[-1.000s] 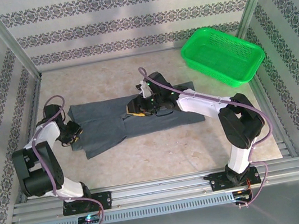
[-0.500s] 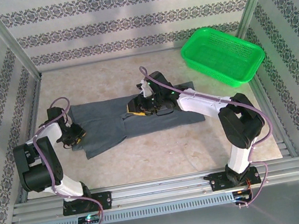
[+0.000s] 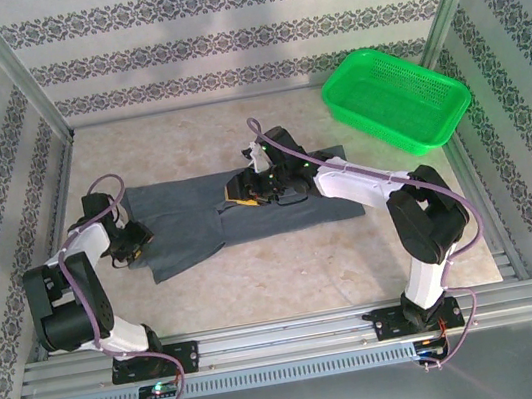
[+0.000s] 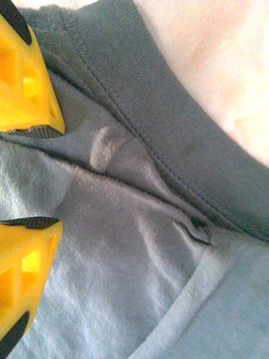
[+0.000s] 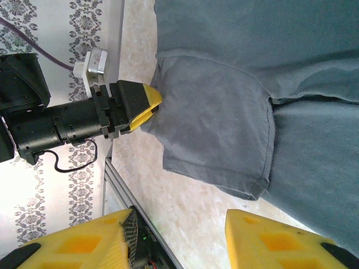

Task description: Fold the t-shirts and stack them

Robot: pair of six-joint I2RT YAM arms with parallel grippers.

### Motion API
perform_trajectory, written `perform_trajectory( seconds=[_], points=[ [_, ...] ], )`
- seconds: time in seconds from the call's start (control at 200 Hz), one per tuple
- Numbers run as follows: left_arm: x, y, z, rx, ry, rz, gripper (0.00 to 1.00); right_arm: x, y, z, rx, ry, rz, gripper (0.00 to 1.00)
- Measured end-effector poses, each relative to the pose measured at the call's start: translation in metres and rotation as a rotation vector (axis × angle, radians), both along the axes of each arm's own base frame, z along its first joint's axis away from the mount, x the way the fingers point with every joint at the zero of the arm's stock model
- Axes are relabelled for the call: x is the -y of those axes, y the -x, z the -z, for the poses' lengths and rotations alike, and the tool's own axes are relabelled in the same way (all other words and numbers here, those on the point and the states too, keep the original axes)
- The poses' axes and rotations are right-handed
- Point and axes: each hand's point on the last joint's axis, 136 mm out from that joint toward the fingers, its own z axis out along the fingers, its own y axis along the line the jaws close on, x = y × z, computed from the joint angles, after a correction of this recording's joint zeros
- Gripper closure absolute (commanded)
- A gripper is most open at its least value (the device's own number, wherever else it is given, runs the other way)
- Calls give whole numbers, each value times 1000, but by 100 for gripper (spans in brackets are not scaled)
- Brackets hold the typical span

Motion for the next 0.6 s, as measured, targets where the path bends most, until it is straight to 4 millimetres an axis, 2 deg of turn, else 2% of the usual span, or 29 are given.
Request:
perform_trajectory(
  seconds=[0.19, 0.345, 0.485, 0.6],
  points=[
    [4, 0, 1, 0, 28, 4, 65, 0, 0, 0, 0, 0, 0, 53],
    [7, -3, -9, 34, 38, 7, 71, 0, 0, 0, -3, 0, 2, 53],
    [8, -5, -16, 59, 43, 7, 85, 0, 0, 0, -5, -1, 3, 54],
    [10, -4, -16, 56, 56, 7, 92, 0, 0, 0, -5, -1, 4, 54]
  ],
)
